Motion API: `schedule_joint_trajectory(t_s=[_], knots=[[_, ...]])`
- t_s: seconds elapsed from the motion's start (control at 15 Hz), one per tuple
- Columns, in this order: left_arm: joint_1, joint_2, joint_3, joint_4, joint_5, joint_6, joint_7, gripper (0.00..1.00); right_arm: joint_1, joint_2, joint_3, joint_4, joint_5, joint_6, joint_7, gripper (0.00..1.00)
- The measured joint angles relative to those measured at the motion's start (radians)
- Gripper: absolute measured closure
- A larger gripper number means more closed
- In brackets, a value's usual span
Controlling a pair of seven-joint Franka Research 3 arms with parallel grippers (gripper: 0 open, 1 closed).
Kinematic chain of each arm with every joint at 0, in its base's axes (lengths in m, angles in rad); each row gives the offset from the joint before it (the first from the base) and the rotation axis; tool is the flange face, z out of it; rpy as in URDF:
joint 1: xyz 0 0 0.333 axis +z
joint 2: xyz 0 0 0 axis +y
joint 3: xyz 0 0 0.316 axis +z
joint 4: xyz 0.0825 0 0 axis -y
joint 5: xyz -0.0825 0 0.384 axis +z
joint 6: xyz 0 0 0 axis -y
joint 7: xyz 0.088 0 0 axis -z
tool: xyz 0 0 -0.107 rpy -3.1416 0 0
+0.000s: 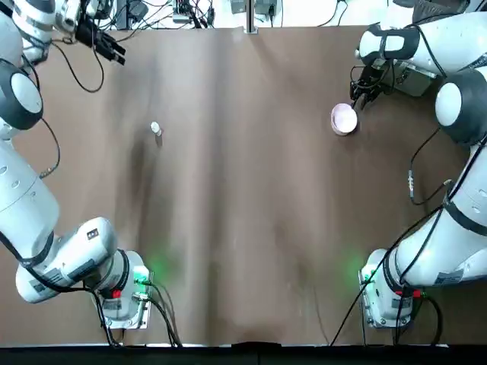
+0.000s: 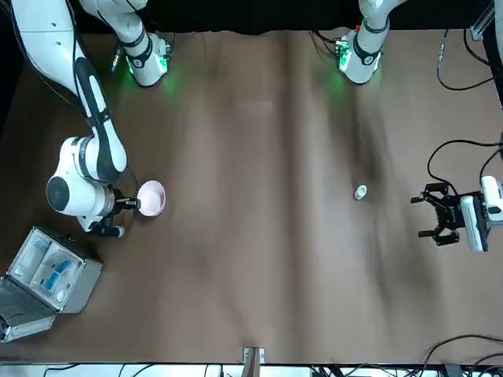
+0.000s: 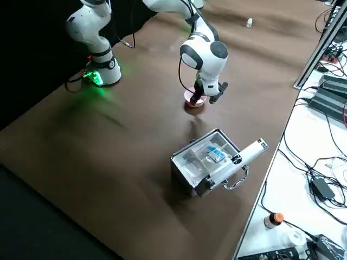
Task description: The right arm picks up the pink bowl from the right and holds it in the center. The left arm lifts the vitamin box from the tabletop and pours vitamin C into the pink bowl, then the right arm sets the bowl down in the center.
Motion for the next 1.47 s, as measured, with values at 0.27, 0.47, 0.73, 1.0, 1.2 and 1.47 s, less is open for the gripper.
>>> schedule_joint_trajectory(t_s=[0.27, 0.47, 0.73, 1.0, 1.2, 1.47], knots=[[0.067, 0.015, 0.0, -0.133, -0.113, -0.037, 0.297, 0.01, 0.001, 0.014, 0.0, -0.001, 0.0, 0.0, 0.003, 0.62], [0.119, 0.035, 0.0, -0.19, -0.123, -0.117, 0.43, 0.01, -0.001, 0.023, -0.003, -0.001, 0.0, 0.0, 0.003, 0.62], [0.17, 0.115, 0.001, -0.208, -0.122, -0.176, 0.622, 0.01, 0.0, 0.029, -0.003, -0.001, 0.0, -0.003, 0.003, 0.65], [0.172, 0.2, -0.001, -0.209, -0.122, -0.175, 0.697, 0.01, 0.004, 0.046, -0.001, -0.003, 0.0, -0.009, 0.003, 0.71], [0.166, 0.22, -0.006, -0.209, -0.122, -0.172, 0.717, 0.02, 0.005, 0.054, -0.001, -0.003, 0.0, -0.009, 0.003, 0.75], [0.151, 0.263, -0.008, -0.21, -0.122, -0.171, 0.872, 0.01, 0.017, 0.056, 0.0, -0.003, 0.001, -0.01, 0.006, 0.88]])
